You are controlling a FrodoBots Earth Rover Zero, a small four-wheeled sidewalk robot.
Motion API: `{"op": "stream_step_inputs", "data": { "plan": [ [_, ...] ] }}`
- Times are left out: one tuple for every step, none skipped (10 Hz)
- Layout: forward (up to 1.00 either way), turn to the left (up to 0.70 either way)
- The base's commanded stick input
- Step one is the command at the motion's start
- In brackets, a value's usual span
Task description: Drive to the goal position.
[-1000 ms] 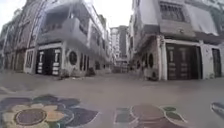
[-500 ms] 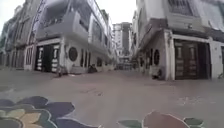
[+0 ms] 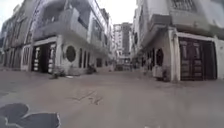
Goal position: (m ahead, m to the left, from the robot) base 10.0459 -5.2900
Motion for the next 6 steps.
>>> {"op": "stream_step_inputs", "data": {
  "plan": [
    [1.00, 0.03],
    [1.00, -0.35],
    [1.00, -0.27],
    [1.00, 0.05],
    [1.00, 0.05],
    [1.00, 0.05]
  ]
}}
